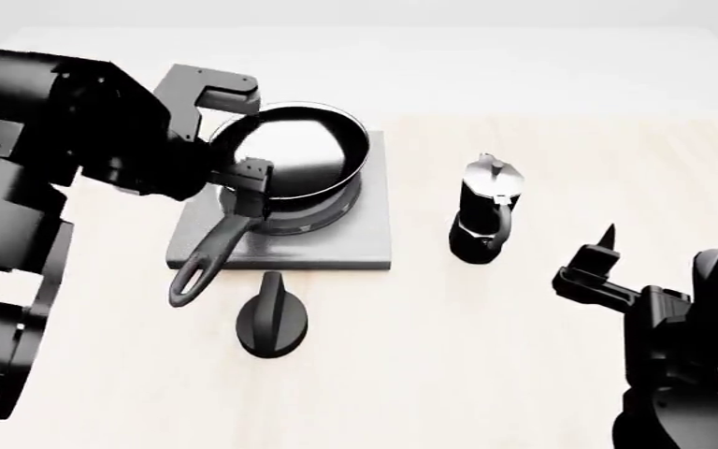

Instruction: Turn on the stove and put the frying pan on it.

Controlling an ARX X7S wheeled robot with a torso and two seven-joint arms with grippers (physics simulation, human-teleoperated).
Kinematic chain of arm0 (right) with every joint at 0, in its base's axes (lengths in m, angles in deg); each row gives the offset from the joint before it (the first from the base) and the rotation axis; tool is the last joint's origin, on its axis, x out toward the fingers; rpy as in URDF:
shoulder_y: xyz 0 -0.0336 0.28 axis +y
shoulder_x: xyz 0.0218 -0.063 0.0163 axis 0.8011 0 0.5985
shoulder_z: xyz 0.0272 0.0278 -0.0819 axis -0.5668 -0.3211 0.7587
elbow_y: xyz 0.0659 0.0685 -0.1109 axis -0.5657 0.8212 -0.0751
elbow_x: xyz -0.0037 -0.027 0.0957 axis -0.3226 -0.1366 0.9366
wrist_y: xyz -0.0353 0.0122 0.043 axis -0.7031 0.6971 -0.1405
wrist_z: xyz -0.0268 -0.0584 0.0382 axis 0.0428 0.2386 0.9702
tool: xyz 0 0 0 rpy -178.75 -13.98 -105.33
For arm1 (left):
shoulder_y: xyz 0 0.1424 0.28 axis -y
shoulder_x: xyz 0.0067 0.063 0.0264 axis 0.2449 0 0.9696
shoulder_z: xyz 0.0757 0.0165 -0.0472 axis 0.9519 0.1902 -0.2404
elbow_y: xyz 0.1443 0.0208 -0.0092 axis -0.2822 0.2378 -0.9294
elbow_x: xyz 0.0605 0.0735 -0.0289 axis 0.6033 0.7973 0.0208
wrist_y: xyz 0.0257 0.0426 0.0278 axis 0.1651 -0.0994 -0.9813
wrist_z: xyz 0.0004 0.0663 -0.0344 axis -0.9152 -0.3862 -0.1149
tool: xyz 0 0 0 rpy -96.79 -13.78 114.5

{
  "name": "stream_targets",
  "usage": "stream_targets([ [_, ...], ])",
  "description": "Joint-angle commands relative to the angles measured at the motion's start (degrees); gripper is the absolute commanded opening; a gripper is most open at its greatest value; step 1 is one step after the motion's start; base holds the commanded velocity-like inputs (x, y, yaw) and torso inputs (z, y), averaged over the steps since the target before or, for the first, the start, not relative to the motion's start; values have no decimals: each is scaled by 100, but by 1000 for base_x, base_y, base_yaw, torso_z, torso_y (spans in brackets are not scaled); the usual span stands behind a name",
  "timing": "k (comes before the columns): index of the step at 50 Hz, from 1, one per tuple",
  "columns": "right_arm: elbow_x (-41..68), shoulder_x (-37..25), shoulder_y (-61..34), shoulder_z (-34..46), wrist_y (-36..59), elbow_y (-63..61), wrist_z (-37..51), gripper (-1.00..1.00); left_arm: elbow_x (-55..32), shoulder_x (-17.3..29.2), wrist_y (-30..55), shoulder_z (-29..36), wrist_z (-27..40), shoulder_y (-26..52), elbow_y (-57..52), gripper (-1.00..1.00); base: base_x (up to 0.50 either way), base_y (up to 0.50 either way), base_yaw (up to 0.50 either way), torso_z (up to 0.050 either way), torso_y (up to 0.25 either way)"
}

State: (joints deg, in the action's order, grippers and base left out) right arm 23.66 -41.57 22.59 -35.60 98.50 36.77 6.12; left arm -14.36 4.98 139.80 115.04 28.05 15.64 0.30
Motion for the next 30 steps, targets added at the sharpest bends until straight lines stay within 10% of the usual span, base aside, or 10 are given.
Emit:
stream_targets([
  [1, -49, 133, -10, -100, 12, 17, -153, 100, -3264, 848, 961, 470, 2390, 1357, -1133, 100, 0, 0, 0, 0, 0],
  [13, 12, 112, -7, -107, 35, -47, -137, 100, -6391, 1602, 346, 228, 4064, 1851, -2661, 100, 0, 0, 0, 0, 0],
  [20, 28, 109, 15, -93, -37, -119, -177, 100, -5318, 2231, -1940, -978, 4701, -768, -6351, 100, 0, 0, 0, 0, 0],
  [30, -157, 63, 74, 302, -392, -259, -539, 100, -3870, 2189, -2574, -850, 4421, -2096, -7578, 100, 0, 0, 0, 0, -2],
])
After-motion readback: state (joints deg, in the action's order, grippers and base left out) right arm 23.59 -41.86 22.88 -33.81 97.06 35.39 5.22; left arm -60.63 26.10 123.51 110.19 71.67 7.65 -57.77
